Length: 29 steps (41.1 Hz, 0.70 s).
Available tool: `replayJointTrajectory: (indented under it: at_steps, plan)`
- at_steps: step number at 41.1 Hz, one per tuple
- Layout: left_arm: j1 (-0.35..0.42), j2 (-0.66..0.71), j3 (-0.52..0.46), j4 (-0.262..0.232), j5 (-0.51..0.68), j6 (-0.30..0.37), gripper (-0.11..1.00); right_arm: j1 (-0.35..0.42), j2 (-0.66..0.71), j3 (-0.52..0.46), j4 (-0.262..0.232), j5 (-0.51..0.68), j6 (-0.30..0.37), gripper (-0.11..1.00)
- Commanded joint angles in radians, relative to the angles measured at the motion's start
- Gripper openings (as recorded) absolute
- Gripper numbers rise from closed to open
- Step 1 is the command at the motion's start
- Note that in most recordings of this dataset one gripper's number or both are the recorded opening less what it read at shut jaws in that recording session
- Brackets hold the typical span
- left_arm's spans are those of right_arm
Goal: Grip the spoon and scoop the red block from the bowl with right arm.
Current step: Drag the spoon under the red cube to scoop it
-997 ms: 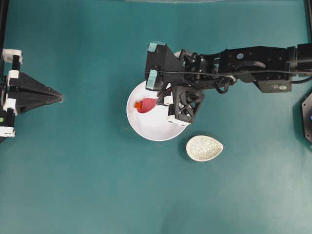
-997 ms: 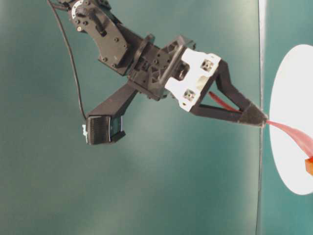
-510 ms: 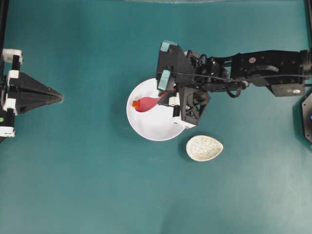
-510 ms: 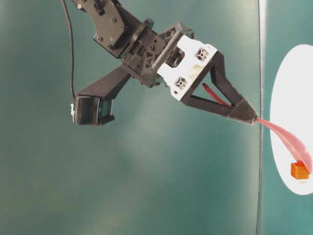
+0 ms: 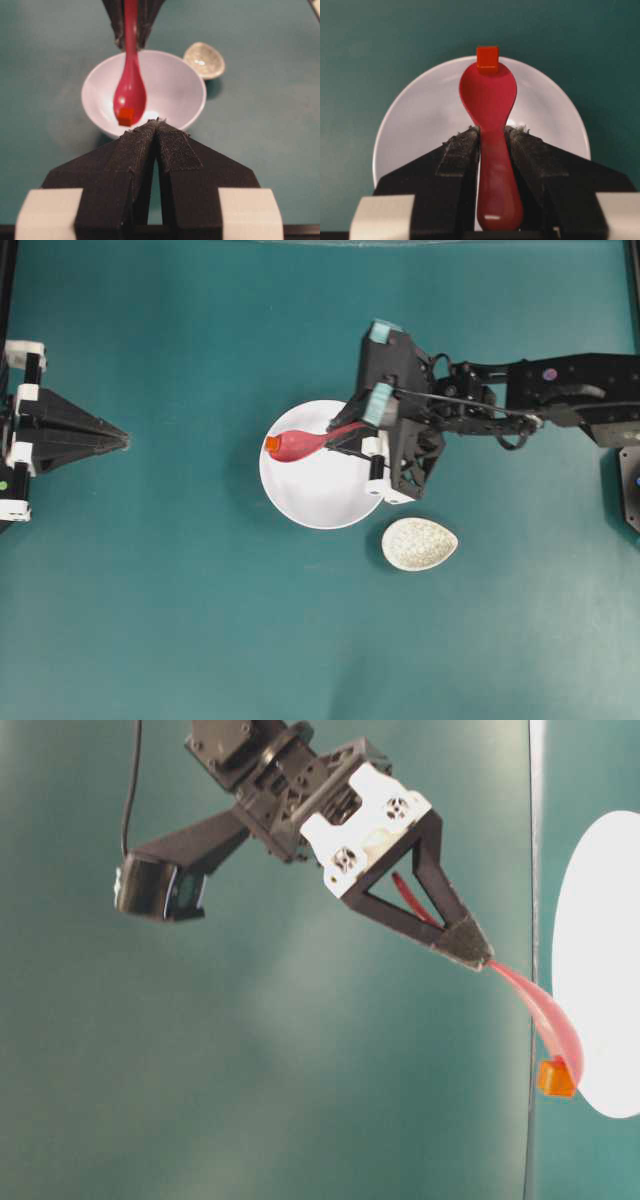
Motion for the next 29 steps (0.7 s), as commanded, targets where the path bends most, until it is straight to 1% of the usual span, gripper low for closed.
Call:
replayJointTrajectory:
  at_steps: [1,6,11,17,29]
  plan:
    - [0.0,0.002,-0.023,0.003,-0.009,-0.002,-0.01,0.015,-0.043,0.021,0.003,-0.08,-0.002,0.25]
    - [-0.002,0.002,-0.023,0.003,-0.005,-0.003,-0.01,0.031,-0.057,0.077,0.003,-0.184,-0.002,0.25]
    - [0.0,-0.002,-0.023,0.003,-0.005,-0.003,-0.01,0.054,-0.069,0.155,0.009,-0.322,0.0,0.25]
    - [-0.002,-0.005,-0.025,0.003,-0.005,-0.003,-0.01,0.078,-0.071,0.249,0.04,-0.466,0.015,0.25]
    - [0.0,-0.009,-0.025,0.003,0.011,-0.003,-0.01,0.115,-0.069,0.402,0.041,-0.715,0.052,0.25]
